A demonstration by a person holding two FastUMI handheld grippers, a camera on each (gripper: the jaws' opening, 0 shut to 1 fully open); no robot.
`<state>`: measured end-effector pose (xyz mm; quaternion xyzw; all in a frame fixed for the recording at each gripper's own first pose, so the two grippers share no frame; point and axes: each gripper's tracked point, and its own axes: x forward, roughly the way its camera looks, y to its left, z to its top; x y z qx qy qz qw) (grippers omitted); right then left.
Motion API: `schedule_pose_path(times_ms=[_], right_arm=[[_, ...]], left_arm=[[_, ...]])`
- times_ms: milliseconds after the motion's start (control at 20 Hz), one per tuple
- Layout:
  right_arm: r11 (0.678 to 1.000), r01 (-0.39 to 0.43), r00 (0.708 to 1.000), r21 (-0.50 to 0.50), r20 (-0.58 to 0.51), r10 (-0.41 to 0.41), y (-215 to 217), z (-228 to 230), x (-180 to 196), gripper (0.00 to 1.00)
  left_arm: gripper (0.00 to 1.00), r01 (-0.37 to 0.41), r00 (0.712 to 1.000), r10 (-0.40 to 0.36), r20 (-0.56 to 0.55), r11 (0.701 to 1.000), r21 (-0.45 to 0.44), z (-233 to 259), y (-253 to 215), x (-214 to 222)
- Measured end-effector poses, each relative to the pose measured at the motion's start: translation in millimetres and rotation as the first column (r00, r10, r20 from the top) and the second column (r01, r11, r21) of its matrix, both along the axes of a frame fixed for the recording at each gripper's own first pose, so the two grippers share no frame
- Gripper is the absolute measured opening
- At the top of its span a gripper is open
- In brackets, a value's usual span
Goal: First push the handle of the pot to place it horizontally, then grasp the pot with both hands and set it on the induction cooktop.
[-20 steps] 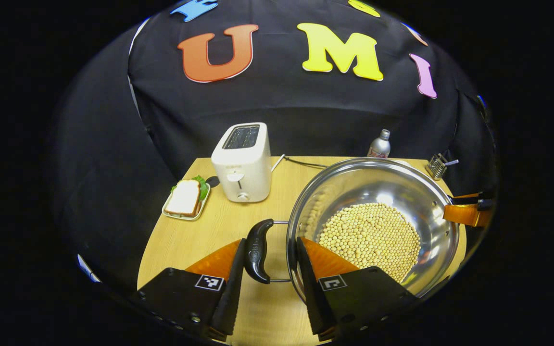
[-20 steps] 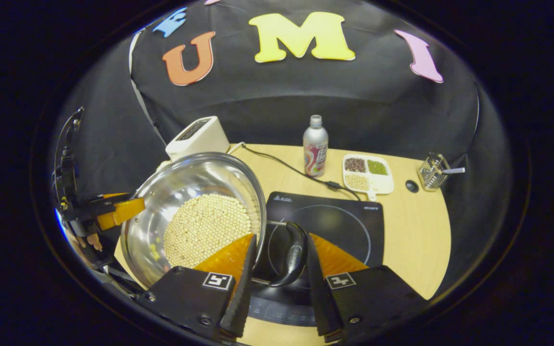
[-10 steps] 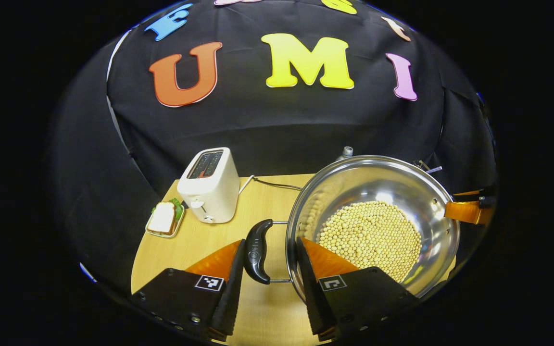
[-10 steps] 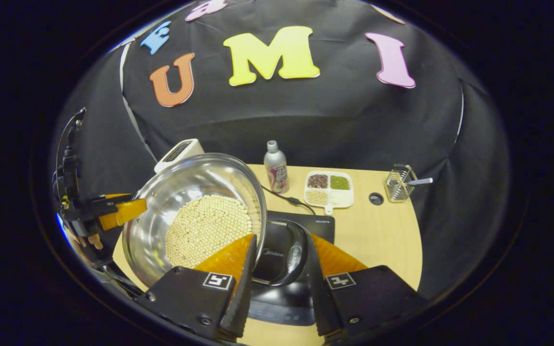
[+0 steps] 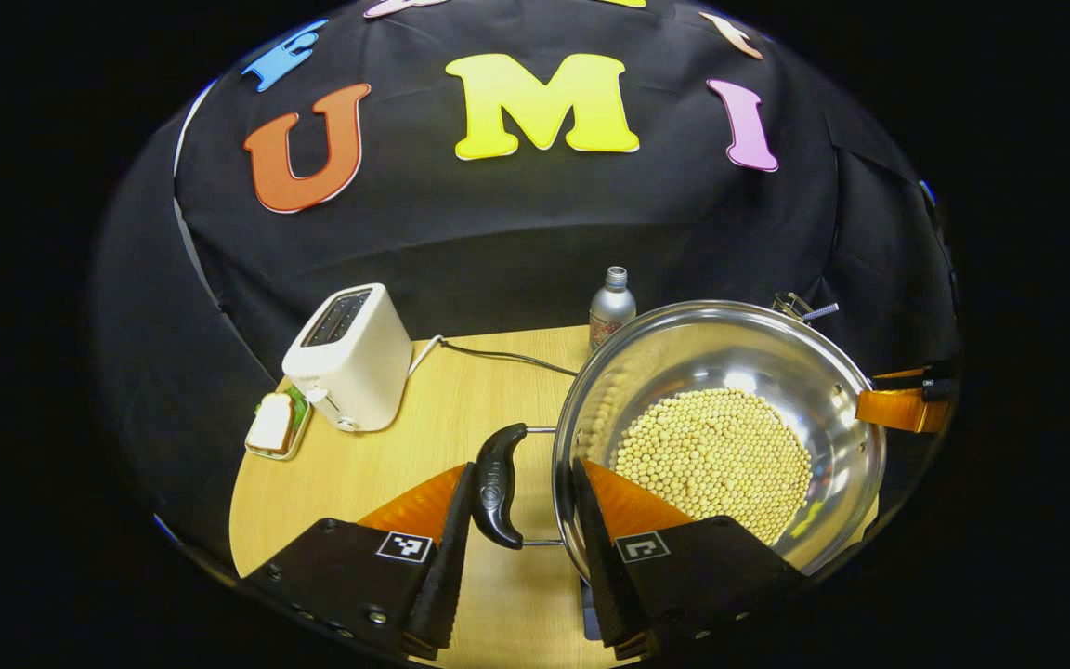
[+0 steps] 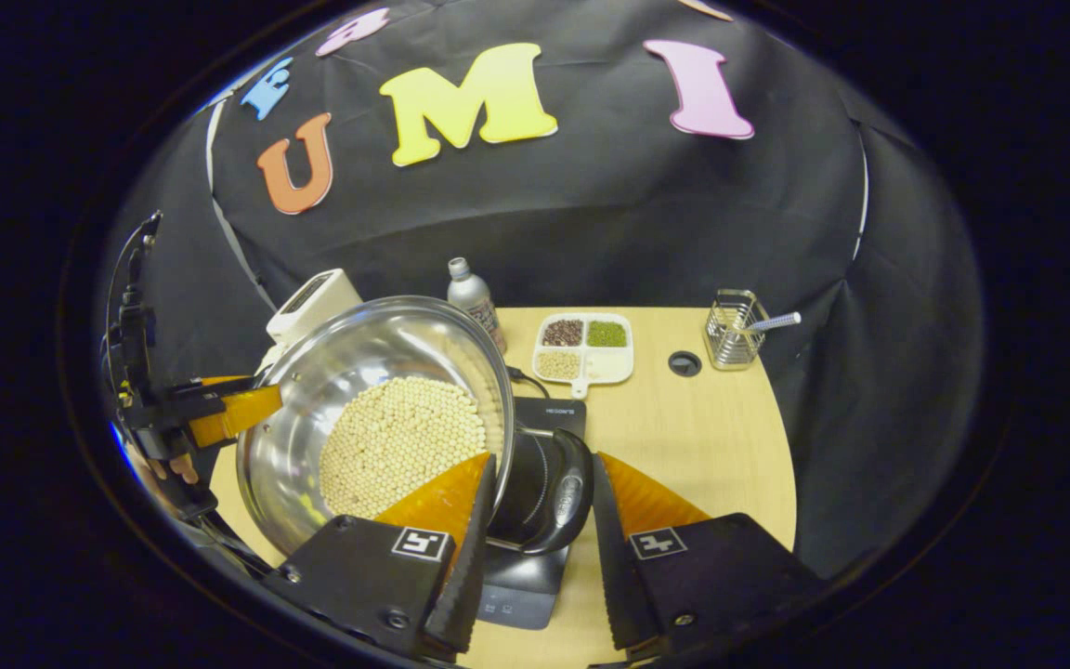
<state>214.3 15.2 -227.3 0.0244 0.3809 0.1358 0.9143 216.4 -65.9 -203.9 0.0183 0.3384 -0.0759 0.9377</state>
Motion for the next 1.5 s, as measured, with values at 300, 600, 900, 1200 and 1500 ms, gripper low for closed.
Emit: schedule_pose_path(times_ms=[300,600,900,1200,1500], right_arm=[[1.000,0.005,1.000,-0.017,-0.029,-0.005,-14.0,-25.0,13.9,0.57],[1.000,-0.016,0.998,-0.023,-0.068,0.015,-14.0,-59.7,18.8,0.54],[0.999,-0.012,0.998,-0.033,-0.054,0.010,-14.1,-85.3,22.8,0.54],[1.000,-0.003,0.999,0.019,-0.034,0.003,-14.7,-90.9,24.1,0.57],[1.000,0.018,1.000,0.019,0.009,-0.018,-15.6,-91.1,27.0,0.65]], left_arm=[[0.57,0.012,0.999,-0.011,-0.036,1.000,0.006,-30.2,-17.8,3.7],[0.67,0.012,0.997,-0.011,-0.073,1.000,0.009,-58.8,-23.0,3.6],[0.57,0.013,0.996,-0.015,-0.085,1.000,-0.022,-86.0,-23.7,9.2],[0.67,0.015,0.998,-0.018,-0.063,0.999,-0.047,-84.8,-22.8,10.1],[0.61,0.018,1.000,-0.019,-0.018,0.998,-0.060,-85.2,-22.2,9.6]])
